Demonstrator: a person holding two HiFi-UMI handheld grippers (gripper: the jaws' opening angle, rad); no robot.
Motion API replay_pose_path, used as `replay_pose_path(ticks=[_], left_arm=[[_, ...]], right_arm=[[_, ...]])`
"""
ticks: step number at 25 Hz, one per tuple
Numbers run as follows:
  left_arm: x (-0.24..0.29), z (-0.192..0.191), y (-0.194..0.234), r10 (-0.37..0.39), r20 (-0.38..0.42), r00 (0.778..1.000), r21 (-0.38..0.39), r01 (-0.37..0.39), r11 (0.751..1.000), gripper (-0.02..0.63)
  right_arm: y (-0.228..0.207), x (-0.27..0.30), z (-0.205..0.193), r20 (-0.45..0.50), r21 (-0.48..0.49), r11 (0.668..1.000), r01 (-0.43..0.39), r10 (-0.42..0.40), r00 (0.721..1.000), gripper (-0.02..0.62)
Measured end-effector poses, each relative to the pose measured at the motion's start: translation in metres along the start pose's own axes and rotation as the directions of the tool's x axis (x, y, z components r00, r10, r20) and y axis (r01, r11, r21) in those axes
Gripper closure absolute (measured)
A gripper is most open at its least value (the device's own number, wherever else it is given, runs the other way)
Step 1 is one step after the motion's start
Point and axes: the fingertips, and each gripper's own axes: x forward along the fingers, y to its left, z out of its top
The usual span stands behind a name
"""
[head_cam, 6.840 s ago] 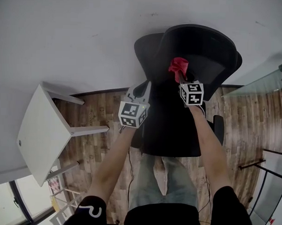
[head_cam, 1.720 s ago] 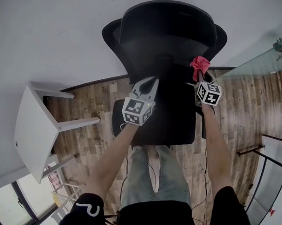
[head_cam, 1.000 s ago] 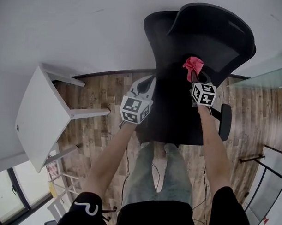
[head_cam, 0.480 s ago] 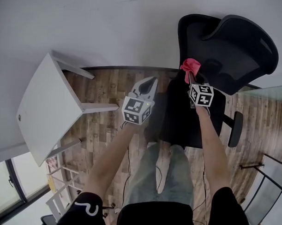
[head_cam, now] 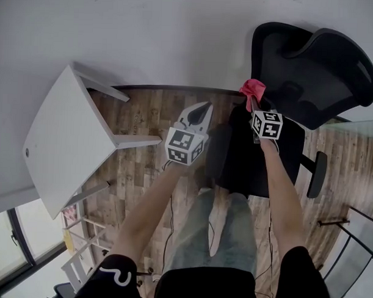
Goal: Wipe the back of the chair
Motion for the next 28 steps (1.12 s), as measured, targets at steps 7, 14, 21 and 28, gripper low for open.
replay_pose_path(ticks=[7,14,21,28], left_arm=[[0.012,-0.006,-0.011,-0.008,-0.02,1.0,0.0,0.008,1.0,0.583],[0.037,-0.007,-0.037,-0.017,-0.037,0.999,-0.025,0.016,1.0,0.583],[0.066,-0.006,-0.075,-0.032,-0.05,0.998,-0.031,0.03,0.999,0.583],[0.098,-0.009,-0.123,-0.065,-0.073,0.995,-0.013,0.064,0.998,0.583]], right_arm=[[-0.011,-0.005,-0.011,-0.008,0.016,1.0,0.005,-0.005,1.0,0.52],[-0.04,-0.02,-0.018,-0.015,0.024,1.0,0.013,-0.012,1.0,0.52],[-0.079,-0.039,-0.025,-0.017,0.029,0.999,0.022,-0.021,1.0,0.52],[-0.13,-0.065,-0.037,-0.013,0.039,0.998,0.044,-0.043,0.999,0.52]])
